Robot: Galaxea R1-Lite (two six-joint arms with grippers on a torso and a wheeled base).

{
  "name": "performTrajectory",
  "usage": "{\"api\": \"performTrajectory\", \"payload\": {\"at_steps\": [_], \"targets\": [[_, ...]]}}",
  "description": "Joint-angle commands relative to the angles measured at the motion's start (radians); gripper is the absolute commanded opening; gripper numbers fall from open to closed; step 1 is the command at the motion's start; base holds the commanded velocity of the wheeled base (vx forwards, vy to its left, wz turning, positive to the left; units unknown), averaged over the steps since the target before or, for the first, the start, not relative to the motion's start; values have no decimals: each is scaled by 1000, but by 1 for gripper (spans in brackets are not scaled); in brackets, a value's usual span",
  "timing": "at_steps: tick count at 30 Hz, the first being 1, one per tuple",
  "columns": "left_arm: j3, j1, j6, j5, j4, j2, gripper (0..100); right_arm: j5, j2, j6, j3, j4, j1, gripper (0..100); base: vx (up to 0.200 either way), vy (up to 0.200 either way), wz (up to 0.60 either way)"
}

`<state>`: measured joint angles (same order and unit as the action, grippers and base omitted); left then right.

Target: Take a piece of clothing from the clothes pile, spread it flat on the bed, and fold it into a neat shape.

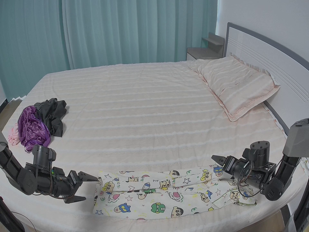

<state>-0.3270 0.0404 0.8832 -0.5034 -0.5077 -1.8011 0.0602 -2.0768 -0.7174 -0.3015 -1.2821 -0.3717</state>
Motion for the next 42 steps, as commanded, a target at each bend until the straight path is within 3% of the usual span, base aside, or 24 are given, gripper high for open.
{"api": "performTrajectory", "payload": {"at_steps": [1, 13, 34, 37, 42], "targets": [[2, -1, 5, 0, 1, 3, 100, 15, 18, -40, 12, 0, -33, 100, -200, 0, 0], [-10, 15, 45, 3, -9, 6, 100, 23, 32, -36, 22, 6, -49, 100, 0, 0, 0], [-1, 6, 63, 3, -61, 3, 100, 23, 52, -33, 25, 6, -50, 100, 0, 200, 0], [-14, 19, 60, 5, -65, 11, 100, 23, 55, -31, 25, 6, -49, 100, 0, 0, 0], [-126, 110, 59, 25, -60, -4, 100, 24, 64, -31, 27, 6, -50, 100, 0, 0, 0]]}}
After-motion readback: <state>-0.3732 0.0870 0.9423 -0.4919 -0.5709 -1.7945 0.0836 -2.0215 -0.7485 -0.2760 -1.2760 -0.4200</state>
